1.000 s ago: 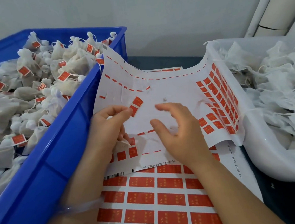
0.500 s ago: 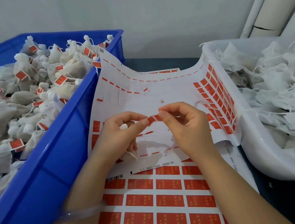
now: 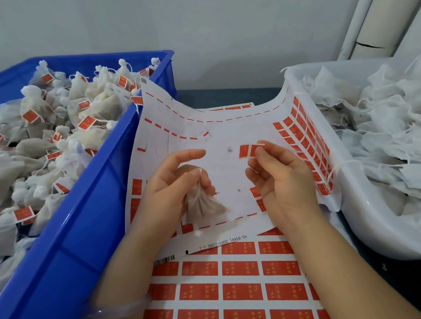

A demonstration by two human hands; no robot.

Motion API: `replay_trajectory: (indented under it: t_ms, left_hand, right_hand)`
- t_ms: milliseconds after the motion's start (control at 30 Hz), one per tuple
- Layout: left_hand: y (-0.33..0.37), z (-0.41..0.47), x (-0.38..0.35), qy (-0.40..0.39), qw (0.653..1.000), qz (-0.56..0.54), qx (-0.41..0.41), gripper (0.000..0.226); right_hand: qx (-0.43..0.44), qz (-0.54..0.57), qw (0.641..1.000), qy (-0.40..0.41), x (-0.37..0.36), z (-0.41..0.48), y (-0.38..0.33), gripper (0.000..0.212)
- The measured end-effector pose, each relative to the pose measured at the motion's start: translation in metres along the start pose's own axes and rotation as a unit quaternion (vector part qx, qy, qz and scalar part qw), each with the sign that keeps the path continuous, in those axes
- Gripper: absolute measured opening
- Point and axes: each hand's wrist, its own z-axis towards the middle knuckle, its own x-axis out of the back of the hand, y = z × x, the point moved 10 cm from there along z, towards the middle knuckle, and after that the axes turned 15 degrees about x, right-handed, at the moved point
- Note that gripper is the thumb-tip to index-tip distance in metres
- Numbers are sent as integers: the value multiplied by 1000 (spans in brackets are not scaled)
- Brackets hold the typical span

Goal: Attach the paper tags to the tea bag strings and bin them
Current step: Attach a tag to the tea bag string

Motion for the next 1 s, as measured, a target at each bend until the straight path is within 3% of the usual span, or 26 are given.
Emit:
replay_trajectory:
  t_ms: [133,267,400,533,800,1000]
  left_hand:
    - [3,-1,5,39,999,17,-13,33]
    - [0,-2,1,14,999,-30,17,29]
    - [-6,-2,-3,46,998,-28,28,20]
    - [1,-6,-9,54,998,-37,-11,19]
    - [0,-9,2,113,993,-26,-16,26]
    - [0,-9,0,132,991,13,-17,18]
  right_hand:
    - [-22,51,995,-80,-18,-4,4,13]
    - [-20,91,981,-168,-38,-14,3,20]
    - [-37,165,969,-178,-42,-16,3,24]
    - [-14,125,979,-159,-37,-14,4,13]
    - [3,72,981,-180,-34,-10,3,27]
    - [24,-24,976,-216,-40,-16,6,22]
